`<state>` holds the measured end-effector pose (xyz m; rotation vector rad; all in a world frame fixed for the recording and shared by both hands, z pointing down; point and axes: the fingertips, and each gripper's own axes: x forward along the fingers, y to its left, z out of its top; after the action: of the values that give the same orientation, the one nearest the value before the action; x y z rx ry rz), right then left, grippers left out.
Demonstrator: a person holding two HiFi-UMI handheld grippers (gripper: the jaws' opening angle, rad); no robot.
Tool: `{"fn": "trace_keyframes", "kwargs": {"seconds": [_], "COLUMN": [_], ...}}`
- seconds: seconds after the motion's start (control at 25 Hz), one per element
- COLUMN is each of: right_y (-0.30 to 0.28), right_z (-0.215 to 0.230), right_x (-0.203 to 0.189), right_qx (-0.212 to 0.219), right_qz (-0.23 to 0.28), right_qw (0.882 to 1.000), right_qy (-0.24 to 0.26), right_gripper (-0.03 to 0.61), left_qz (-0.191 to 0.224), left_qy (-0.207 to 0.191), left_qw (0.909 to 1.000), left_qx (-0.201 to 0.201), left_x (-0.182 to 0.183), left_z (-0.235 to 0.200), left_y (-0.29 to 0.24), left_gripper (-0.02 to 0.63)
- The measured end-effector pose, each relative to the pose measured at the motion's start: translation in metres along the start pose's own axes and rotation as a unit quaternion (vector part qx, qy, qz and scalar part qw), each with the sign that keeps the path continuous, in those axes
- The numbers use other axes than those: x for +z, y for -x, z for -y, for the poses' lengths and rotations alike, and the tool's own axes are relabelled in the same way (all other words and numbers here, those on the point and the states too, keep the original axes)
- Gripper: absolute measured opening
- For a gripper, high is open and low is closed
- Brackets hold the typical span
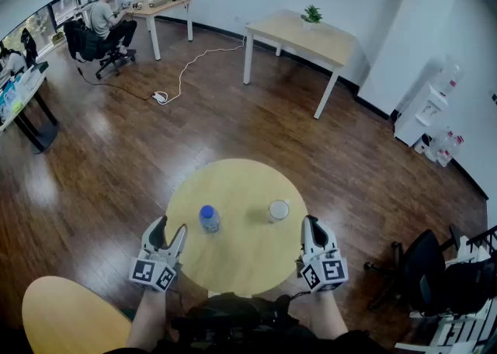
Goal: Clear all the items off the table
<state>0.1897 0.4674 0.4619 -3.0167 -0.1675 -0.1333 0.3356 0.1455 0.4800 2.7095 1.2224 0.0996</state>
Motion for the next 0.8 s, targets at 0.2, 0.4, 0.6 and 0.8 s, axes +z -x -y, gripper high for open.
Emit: {"fn": "trace_keyframes", "kwargs": {"seconds": [0.2,0.4,0.6,0.8], "right_y": [-0.009,-0.010,-0.014,-0.009], "right_z": [0.004,0.004,-0.006,-0.009], "right_x": [-0.011,-0.025,-0.043,-0.069], "right_qx": [0.008,0.005,0.011,0.017], "right_qz": [-0.018,-0.034,-0.055,-0.086], "right_qw": [1.000,0.999,0.998,0.996], "right_qy": [-0.005,-0.014,-0.018,-0.030], "right_gripper": [0.002,0.002,0.002,0.002], "left_qz": [-0.022,-0.051,-0.079,-0.108], "left_qy": [-0.004,-0.007,-0.004,-0.002], "left_qw": [0.9992,0.9971,0.9948,0.9919], "left_qx": [-0.033,-0.055,-0.064,-0.067], "left_x": [-0.016,-0.037,-0.065,-0.100], "left_z": [0.014,0.023,0.025,0.028], "left_y": [-0.036,-0.055,-0.070,-0.081], "left_gripper": [0.373,0.373,0.373,0.373]}}
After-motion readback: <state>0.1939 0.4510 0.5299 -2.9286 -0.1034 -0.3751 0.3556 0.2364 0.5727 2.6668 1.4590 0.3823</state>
